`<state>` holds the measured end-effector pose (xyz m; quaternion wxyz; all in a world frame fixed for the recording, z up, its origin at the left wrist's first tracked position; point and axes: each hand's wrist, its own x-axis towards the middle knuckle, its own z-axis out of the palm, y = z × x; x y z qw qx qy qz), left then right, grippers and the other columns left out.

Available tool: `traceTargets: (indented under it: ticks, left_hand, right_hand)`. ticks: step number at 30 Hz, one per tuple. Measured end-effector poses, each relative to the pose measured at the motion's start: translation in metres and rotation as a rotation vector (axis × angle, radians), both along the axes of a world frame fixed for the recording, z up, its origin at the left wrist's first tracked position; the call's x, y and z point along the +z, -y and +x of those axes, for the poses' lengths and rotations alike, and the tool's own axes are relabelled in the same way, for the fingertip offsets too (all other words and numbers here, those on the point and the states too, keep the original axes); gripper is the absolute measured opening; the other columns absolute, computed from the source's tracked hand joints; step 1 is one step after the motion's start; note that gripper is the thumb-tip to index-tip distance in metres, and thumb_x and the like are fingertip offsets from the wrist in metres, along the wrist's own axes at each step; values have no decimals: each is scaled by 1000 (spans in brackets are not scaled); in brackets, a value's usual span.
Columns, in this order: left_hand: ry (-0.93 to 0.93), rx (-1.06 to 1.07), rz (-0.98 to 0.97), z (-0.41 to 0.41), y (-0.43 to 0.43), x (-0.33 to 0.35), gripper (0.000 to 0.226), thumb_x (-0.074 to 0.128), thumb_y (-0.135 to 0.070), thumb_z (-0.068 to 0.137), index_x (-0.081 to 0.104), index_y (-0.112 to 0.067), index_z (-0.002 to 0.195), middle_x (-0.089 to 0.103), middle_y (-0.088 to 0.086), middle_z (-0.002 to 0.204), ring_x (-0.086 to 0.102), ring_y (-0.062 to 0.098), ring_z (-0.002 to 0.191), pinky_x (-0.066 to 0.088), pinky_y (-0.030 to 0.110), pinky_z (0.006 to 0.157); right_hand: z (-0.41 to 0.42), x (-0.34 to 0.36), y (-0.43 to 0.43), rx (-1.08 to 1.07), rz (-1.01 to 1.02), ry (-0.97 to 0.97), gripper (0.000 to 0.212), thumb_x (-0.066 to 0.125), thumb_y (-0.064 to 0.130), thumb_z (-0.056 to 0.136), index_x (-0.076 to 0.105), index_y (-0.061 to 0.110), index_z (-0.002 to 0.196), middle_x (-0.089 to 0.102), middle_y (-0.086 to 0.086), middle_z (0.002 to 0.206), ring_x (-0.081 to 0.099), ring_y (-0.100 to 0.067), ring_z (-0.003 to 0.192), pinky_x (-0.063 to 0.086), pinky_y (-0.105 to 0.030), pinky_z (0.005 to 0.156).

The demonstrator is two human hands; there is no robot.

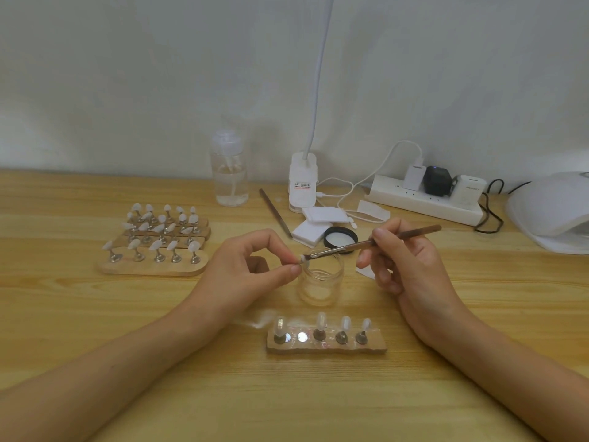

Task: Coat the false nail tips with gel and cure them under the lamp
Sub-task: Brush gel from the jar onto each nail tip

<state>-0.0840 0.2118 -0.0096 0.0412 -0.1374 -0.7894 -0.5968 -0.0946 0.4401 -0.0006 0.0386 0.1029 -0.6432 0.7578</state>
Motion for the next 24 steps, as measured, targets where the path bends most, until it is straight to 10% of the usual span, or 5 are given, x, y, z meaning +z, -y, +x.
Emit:
traceTargets:
  ticks: [24]
  left_hand:
    - [37, -2, 11, 3, -2, 3, 25, 77, -49, 63, 70, -29, 76, 72, 11, 90, 42, 13, 58, 41, 29, 63]
  right_hand:
    - [0, -1, 1, -30, 8, 4, 23, 62, 36, 79, 52, 15, 83, 67, -8, 66, 37, -8, 44, 24, -21, 41]
